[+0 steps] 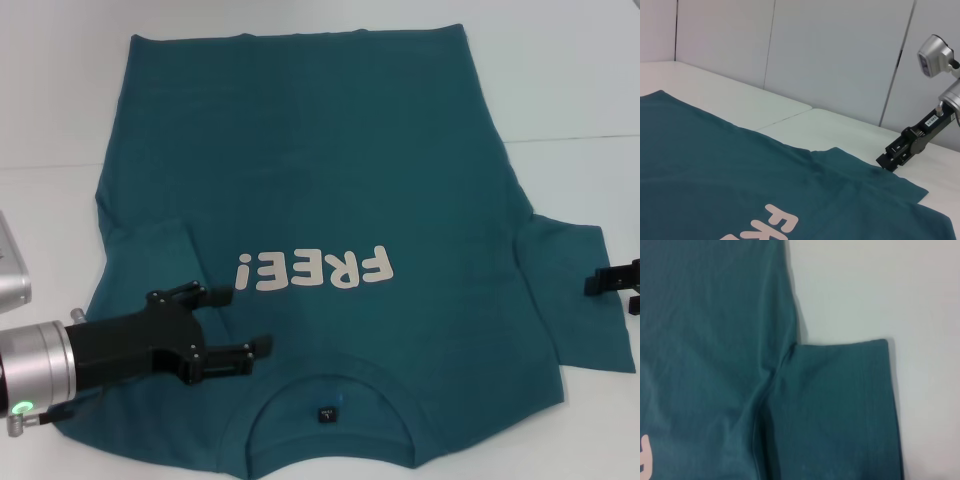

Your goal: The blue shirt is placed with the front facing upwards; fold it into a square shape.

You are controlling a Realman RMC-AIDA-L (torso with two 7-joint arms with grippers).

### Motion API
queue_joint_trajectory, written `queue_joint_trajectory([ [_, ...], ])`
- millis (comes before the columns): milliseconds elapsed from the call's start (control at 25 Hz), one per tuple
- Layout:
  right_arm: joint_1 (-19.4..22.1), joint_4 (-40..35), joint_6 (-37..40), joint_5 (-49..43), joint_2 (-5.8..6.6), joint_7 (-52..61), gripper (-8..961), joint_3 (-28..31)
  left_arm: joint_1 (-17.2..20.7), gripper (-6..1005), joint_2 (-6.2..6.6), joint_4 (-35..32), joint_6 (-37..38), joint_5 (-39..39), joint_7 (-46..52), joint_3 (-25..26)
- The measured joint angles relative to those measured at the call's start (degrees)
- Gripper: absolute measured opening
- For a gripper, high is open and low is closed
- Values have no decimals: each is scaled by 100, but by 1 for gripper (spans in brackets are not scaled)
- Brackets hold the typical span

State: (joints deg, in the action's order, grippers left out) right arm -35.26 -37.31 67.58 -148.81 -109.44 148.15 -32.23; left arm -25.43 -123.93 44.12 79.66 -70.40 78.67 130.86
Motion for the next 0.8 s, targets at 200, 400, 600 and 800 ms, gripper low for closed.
queue_joint_trajectory([
  [200,-36,107,-115,116,-31,-6,830,-25,3,919,0,0,4,0,-1,0],
  [400,-92,136,-14,240,-97,-13,828,-30,3,919,0,11,7,0,8,0],
  [600,-75,146,120,357,-105,-58,825,15,-11,919,0,1,25,0,5,0],
  [800,-13,129,119,558,-61,-58,819,36,-23,919,0,4,25,0,-1,8],
])
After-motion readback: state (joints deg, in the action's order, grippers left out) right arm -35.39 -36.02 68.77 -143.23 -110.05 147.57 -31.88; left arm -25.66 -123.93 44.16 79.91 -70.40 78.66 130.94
